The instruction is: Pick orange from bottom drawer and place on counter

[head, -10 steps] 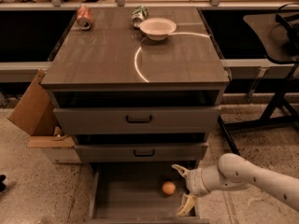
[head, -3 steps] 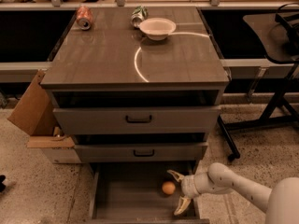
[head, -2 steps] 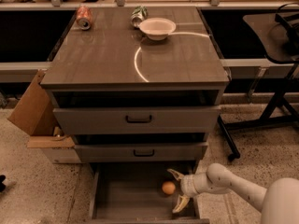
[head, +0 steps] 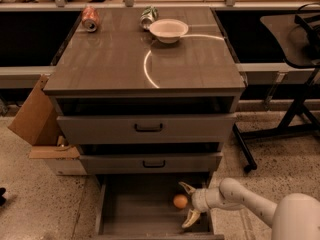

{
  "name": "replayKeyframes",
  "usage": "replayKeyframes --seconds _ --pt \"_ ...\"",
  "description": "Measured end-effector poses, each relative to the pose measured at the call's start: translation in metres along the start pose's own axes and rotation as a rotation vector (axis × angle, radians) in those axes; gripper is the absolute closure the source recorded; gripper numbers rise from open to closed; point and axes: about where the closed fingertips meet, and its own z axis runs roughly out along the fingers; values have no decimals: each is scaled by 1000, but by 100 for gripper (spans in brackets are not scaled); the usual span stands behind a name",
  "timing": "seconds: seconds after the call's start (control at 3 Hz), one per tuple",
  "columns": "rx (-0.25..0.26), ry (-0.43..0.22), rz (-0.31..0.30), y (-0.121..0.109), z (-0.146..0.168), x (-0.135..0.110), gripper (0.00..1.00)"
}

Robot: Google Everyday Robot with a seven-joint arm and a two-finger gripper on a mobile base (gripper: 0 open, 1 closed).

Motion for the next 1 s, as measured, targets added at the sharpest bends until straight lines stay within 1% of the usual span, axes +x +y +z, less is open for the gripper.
replayKeyframes --seconds 0.33,0.67,1.0 --pt "4 4 5 0 4 3 0" --pt "12 28 4 0 11 10 0" --pt "12 52 5 -5 21 23 0"
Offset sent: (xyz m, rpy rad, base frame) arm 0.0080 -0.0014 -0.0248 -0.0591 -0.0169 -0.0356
